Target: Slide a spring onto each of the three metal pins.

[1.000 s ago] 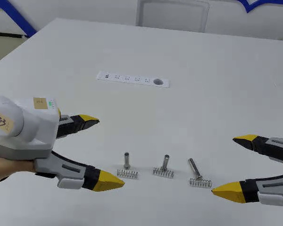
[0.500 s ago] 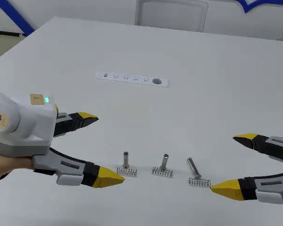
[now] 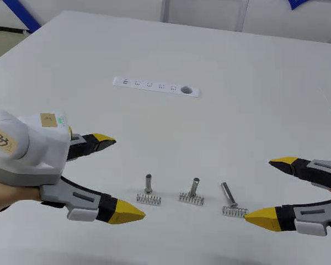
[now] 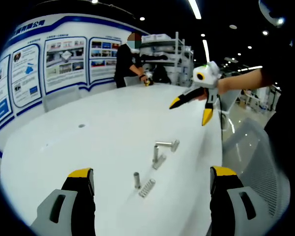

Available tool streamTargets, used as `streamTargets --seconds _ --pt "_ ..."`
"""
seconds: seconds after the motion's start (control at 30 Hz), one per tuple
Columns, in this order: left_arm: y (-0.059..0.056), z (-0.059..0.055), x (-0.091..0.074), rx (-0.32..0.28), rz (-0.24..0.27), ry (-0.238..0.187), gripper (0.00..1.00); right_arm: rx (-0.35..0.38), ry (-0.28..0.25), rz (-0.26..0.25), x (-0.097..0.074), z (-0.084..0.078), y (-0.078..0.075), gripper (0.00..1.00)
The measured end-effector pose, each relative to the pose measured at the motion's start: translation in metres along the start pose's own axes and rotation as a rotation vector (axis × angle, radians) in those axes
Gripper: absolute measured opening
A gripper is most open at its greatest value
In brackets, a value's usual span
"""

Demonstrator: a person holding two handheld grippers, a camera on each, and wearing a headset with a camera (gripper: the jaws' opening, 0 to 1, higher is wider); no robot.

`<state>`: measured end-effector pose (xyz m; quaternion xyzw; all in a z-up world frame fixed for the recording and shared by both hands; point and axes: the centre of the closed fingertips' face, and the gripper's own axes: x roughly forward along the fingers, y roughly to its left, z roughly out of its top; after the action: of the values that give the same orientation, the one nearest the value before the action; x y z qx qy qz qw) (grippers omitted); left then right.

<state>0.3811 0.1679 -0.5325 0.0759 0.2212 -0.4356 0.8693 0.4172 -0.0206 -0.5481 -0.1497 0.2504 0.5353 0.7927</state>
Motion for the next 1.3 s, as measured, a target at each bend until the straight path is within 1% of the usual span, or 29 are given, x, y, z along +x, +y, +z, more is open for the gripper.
streamTargets --seconds 0.2,0.37,0.5,0.57,0.63,0.7,0.77,0.83,0.93,1.03,1.13,1.2,1.3 --pt "0.004 -0.006 0.000 -0.009 0.004 0.006 1.00 0.002 0.013 0.000 0.006 -0.003 -0.002 0.81" --pt "0.002 -0.006 0.002 -0.015 -0.001 0.000 1.00 0.022 0.010 0.000 0.009 -0.003 -0.003 0.79" --pt "0.000 -0.006 0.004 -0.015 -0.004 0.000 1.00 0.026 0.010 -0.019 0.013 -0.003 -0.007 0.75" --pt "-0.001 -0.004 0.004 -0.023 -0.006 -0.011 1.00 -0.004 0.027 -0.027 0.017 -0.005 -0.007 0.72" --pt "-0.001 -0.003 0.004 -0.032 -0.003 -0.018 1.00 -0.002 0.033 -0.022 0.022 -0.008 -0.006 0.70" --pt "-0.001 -0.004 0.004 -0.027 -0.001 -0.009 1.00 0.006 0.044 -0.016 0.026 -0.011 -0.006 0.69" --pt "-0.001 -0.007 0.004 -0.024 -0.002 0.002 0.99 0.008 0.056 -0.018 0.029 -0.014 -0.007 0.63" --pt "-0.002 -0.008 0.004 -0.024 -0.003 0.007 0.99 0.023 0.057 -0.017 0.033 -0.016 -0.008 0.59" --pt "-0.003 -0.008 0.003 -0.038 -0.003 -0.001 0.99 0.046 0.057 -0.029 0.038 -0.019 -0.013 0.57" --pt "-0.002 -0.010 0.003 -0.044 0.001 -0.002 0.99 0.040 0.078 -0.066 0.044 -0.025 -0.023 0.51" --pt "-0.001 -0.011 0.002 -0.048 0.004 0.000 0.99 0.056 0.085 -0.084 0.050 -0.027 -0.027 0.46" --pt "-0.001 -0.011 0.002 -0.048 0.007 0.002 0.99 0.071 0.098 -0.087 0.056 -0.031 -0.029 0.44" --pt "-0.001 -0.012 0.001 -0.053 0.010 0.002 0.98 0.101 0.116 -0.095 0.063 -0.035 -0.031 0.37"
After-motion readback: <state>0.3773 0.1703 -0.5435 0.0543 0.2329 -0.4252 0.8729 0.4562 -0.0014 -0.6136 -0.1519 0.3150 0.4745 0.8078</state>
